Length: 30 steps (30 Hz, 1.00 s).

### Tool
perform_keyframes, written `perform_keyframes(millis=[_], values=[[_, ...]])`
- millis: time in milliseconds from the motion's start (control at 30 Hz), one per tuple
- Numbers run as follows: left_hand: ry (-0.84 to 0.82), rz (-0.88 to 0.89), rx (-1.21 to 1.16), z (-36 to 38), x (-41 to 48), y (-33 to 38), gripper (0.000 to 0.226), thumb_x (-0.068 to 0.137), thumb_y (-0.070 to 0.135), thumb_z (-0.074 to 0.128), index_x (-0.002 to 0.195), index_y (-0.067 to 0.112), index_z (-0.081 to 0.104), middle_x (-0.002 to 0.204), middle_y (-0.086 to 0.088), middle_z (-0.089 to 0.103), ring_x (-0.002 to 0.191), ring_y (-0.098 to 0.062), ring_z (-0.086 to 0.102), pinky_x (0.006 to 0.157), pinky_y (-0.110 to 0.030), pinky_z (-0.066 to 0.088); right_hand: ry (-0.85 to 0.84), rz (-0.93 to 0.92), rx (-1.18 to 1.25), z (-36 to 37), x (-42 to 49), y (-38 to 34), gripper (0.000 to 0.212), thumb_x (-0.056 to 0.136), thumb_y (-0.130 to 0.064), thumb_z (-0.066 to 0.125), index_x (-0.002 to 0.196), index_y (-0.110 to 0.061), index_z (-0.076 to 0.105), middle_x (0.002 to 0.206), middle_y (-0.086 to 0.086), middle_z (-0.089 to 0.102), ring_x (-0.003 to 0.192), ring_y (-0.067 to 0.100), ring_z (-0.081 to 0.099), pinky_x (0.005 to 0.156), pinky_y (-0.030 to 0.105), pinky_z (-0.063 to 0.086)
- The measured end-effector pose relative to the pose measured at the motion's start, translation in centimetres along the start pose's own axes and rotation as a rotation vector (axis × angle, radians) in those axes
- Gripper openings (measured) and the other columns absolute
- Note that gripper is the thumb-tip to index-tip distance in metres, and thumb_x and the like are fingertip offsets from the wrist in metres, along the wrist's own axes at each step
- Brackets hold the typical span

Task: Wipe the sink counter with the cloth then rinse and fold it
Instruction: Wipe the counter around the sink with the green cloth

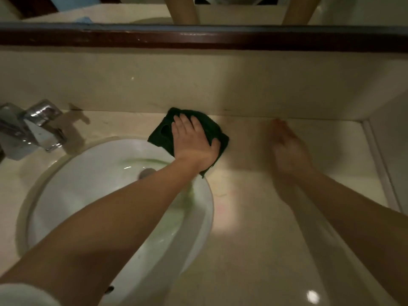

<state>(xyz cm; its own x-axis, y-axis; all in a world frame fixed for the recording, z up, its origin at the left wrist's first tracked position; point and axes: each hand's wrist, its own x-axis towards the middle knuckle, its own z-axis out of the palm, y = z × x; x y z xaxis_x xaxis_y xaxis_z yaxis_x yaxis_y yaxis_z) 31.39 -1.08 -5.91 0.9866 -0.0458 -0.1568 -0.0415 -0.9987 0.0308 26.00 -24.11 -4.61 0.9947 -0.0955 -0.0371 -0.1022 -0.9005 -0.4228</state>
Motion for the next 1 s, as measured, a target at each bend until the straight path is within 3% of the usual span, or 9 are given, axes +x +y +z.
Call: perform_keyframes(millis=[67,100,167,333,433,467,600,800,1000], values=[[-0.024,0.072,0.007,-0.1,-0.6,3.2,0.096,0.084,0.062,0.028,0.151,-0.003,0.006,0.157,-0.030,0.006,0.145,-0.045,0.002,0.119,-0.050,0.002,0.063,0.130,-0.096,-2.0,-1.7,4.1,0.066,0.085,-0.022,0.029,0.143,0.005,0.040,0.148,0.028,0.040,0.135,0.043,0.040,0.114,0.038,0.033],[-0.041,0.111,0.011,-0.2,-1.0,4.9,0.096,0.083,0.063,0.028,0.151,-0.002,0.008,0.158,-0.029,0.006,0.145,-0.044,0.003,0.119,-0.050,0.003,0.070,0.161,-0.180,-2.4,-3.0,5.7,0.066,0.083,-0.022,0.029,0.137,0.014,0.042,0.142,0.035,0.042,0.129,0.051,0.042,0.107,0.052,0.039],[-0.055,0.204,0.039,-0.1,-1.8,8.3,0.095,0.083,0.063,0.025,0.152,-0.001,0.010,0.158,-0.028,0.008,0.145,-0.045,0.005,0.119,-0.051,0.006,0.044,0.157,-0.342,-2.0,-5.2,8.0,0.052,0.086,-0.011,0.037,0.121,0.026,0.049,0.133,0.043,0.046,0.122,0.059,0.045,0.097,0.062,0.044],[-0.076,0.492,-0.100,1.7,-7.1,15.5,0.091,0.083,0.058,0.035,0.151,-0.001,0.019,0.157,-0.028,0.015,0.145,-0.044,0.011,0.119,-0.049,0.006,0.036,0.076,-0.446,-1.3,-5.1,10.1,0.056,0.094,-0.018,0.026,0.137,0.015,0.043,0.151,0.031,0.035,0.139,0.047,0.032,0.113,0.052,0.030],[-0.031,0.599,-0.053,2.4,-10.2,16.1,0.090,0.082,0.060,0.038,0.150,0.002,0.023,0.157,-0.024,0.019,0.145,-0.040,0.013,0.120,-0.048,0.006,-0.004,0.023,-0.512,-0.8,-5.5,10.8,0.040,0.094,-0.009,0.032,0.106,0.014,0.062,0.146,0.036,0.038,0.133,0.053,0.038,0.106,0.057,0.034],[-0.016,0.595,-0.014,2.3,-10.4,15.4,0.090,0.083,0.061,0.036,0.151,0.003,0.021,0.158,-0.022,0.018,0.146,-0.038,0.011,0.120,-0.047,0.006,-0.018,0.008,-0.510,-0.9,-5.6,10.8,0.041,0.093,-0.009,0.031,0.108,0.014,0.061,0.146,0.037,0.038,0.133,0.053,0.037,0.106,0.058,0.034],[0.025,0.338,0.002,1.9,-10.6,10.8,0.091,0.083,0.061,0.030,0.152,0.003,0.018,0.159,-0.021,0.015,0.147,-0.037,0.009,0.120,-0.047,0.009,0.066,0.076,-0.412,-1.1,-5.4,10.4,0.061,0.093,-0.021,0.025,0.144,0.011,0.034,0.151,0.030,0.036,0.140,0.044,0.033,0.113,0.049,0.030],[0.030,0.162,-0.005,2.8,-13.9,5.4,0.088,0.086,0.056,0.021,0.152,-0.001,0.009,0.160,-0.022,0.004,0.148,-0.037,-0.001,0.121,-0.047,0.003,0.056,0.084,-0.363,-0.8,-7.1,9.3,0.064,0.094,-0.028,0.026,0.147,0.007,0.029,0.154,0.026,0.033,0.142,0.041,0.030,0.116,0.047,0.029],[-0.016,0.102,-0.005,2.8,-18.3,6.3,0.087,0.085,0.051,0.024,0.150,-0.006,0.013,0.157,-0.029,0.009,0.146,-0.042,0.003,0.120,-0.050,0.008,-0.024,0.045,-0.291,-0.1,-12.4,8.7,0.068,0.096,-0.035,0.025,0.155,-0.003,0.016,0.163,0.015,0.016,0.151,0.027,0.013,0.123,0.040,0.010]])
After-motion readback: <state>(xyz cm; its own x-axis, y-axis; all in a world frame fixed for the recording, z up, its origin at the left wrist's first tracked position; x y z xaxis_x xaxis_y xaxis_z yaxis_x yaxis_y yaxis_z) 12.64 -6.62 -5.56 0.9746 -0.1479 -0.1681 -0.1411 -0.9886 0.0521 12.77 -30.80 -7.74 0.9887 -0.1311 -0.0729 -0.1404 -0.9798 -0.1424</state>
